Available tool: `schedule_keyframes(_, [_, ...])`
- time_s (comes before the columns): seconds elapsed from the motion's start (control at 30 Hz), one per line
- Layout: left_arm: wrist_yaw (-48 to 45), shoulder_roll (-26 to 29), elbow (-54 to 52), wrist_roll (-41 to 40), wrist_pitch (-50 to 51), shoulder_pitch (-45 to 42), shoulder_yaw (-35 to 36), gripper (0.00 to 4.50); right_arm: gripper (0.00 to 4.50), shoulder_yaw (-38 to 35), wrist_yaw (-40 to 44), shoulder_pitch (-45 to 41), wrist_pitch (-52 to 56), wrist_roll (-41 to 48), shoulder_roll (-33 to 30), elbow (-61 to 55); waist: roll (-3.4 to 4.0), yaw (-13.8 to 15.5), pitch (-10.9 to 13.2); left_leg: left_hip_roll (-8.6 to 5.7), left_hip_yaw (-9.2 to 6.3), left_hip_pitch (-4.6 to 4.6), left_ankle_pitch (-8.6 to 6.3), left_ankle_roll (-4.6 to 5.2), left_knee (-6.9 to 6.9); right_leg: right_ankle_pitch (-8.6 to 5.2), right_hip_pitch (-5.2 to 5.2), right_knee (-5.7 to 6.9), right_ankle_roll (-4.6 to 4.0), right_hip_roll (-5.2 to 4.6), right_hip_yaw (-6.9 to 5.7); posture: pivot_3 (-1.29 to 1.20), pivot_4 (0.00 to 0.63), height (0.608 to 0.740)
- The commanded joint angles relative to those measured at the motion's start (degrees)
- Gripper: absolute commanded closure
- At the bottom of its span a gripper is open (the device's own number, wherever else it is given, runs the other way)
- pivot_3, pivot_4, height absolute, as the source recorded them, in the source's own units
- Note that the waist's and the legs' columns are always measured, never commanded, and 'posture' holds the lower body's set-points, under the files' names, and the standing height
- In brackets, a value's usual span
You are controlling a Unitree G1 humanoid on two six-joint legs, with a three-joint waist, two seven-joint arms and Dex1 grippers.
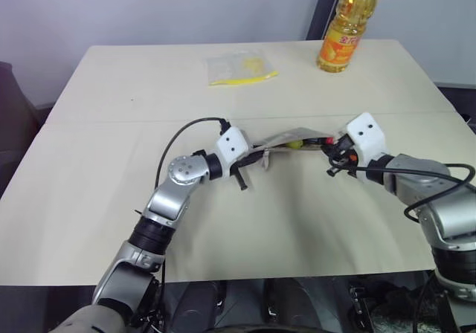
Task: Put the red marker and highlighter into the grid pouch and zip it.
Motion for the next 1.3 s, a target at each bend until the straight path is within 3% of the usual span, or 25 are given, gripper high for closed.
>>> schedule_keyframes(0.03, [0.3, -0.5, -2.2, -0.9, -1.1, -0.4, 0.5, 4.50, 4.44, -2.2, -0.6, -0.9, -1.1, -1.0, -0.6, -0.9, 0.00, 0.0, 0.0, 0.00, 0.00, 0.00, 0.00, 0.00, 0.00, 0.00, 0.00, 0.00, 0.00, 0.00, 0.00, 0.00, 0.150, 0.740])
schedule_keyframes(0.3, [1.6, -1.9, -1.3, -1.1, 0.4, -1.1, 0.7, 4.50, 4.44, -4.6, 4.6, 0.2, -1.3, 4.0, -1.2, -7.6, 0.00, 0.0, 0.0, 0.00, 0.00, 0.00, 0.00, 0.00, 0.00, 0.01, 0.01, 0.00, 0.02, 0.01, 0.00, 0.00, 0.150, 0.740])
schedule_keyframes(0.5, [3.6, -5.6, -0.2, -3.8, 4.1, -3.2, 2.6, 4.50, 4.44, -4.5, 4.7, 3.2, 1.8, 9.7, 3.3, -12.9, -0.02, 0.1, 0.0, 0.00, -0.01, 0.01, 0.00, 0.01, 0.03, 0.01, 0.04, 0.00, 0.02, 0.01, -0.01, 0.00, 0.150, 0.740])
schedule_keyframes(0.67, [4.2, -7.0, 0.8, -4.2, 5.8, -4.8, 2.7, 4.50, 2.13, -1.3, 0.4, 4.1, 2.6, 9.3, 8.4, -14.0, -0.02, 0.0, 0.0, 0.00, -0.01, 0.01, 0.00, 0.00, 0.03, 0.02, 0.03, 0.02, 0.03, 0.02, -0.01, 0.00, 0.150, 0.740])
schedule_keyframes(1.3, [4.4, -8.4, 0.2, -5.1, 8.4, -6.1, 2.5, 4.50, 2.13, 0.7, -9.3, 0.5, 0.1, 7.4, 20.1, -6.3, -0.01, -0.1, 0.0, 0.00, -0.01, 0.03, 0.01, 0.00, 0.03, 0.02, 0.00, 0.08, 0.04, 0.10, 0.00, 0.00, 0.150, 0.740])
